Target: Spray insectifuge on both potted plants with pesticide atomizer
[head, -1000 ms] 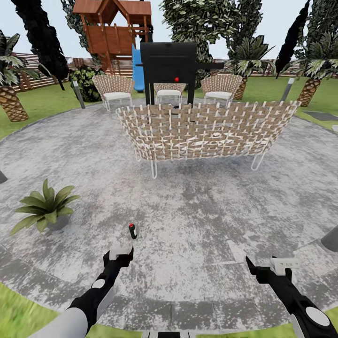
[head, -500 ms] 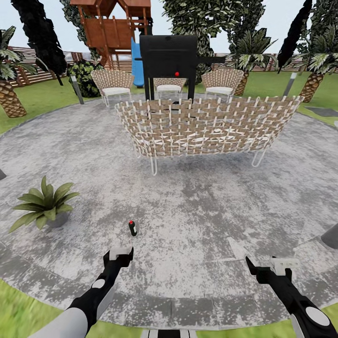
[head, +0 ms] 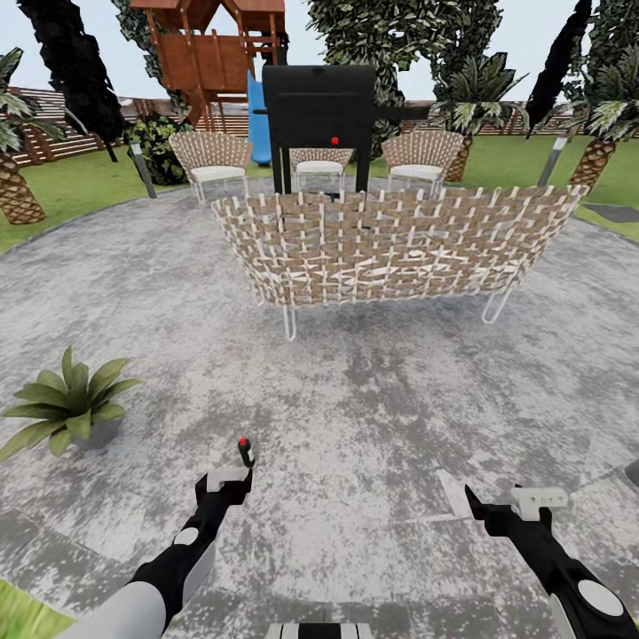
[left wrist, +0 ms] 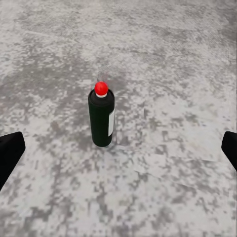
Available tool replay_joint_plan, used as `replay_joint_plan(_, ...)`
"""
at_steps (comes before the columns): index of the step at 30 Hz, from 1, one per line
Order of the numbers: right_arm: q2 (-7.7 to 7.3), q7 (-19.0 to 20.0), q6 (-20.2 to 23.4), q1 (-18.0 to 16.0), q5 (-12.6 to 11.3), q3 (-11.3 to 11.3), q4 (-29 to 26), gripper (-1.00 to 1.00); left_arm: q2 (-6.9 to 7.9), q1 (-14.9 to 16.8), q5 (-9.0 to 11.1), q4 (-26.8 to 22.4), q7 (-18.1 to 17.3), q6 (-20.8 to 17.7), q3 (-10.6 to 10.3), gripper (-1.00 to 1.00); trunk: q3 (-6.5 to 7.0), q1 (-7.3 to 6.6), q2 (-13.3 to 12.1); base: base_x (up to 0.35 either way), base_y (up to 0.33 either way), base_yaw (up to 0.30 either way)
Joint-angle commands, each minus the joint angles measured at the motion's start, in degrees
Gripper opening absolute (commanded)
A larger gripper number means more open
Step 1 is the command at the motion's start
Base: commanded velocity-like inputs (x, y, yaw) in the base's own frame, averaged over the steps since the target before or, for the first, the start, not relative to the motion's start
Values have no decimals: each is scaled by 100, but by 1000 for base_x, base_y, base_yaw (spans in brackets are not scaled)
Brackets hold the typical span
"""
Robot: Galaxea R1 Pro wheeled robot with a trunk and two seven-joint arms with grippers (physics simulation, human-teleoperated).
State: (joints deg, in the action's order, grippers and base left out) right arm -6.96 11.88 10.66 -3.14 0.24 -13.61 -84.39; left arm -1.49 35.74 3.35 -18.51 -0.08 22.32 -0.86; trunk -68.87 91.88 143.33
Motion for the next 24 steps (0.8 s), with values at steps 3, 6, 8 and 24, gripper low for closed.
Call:
replay_joint_plan(3,3,34,32,-2,3,-10,-8,100,0,3,35,5,-1,18,-10,100,-4,0,2,52,0,0)
replay_joint_plan(6,2,34,32,-2,3,-10,-8,100,0,3,35,5,-1,18,-10,100,-4,0,2,186,5,0)
replay_joint_plan(8,1,34,32,-2,3,-10,-8,100,0,3,35,5,-1,18,-10,100,-4,0,2,276,48,0)
replay_joint_plan(24,4,34,12,-2,-6,-17,-24,100,-3,3,35,5,-1,19,-19,100,-4,0,2,256,-18,36)
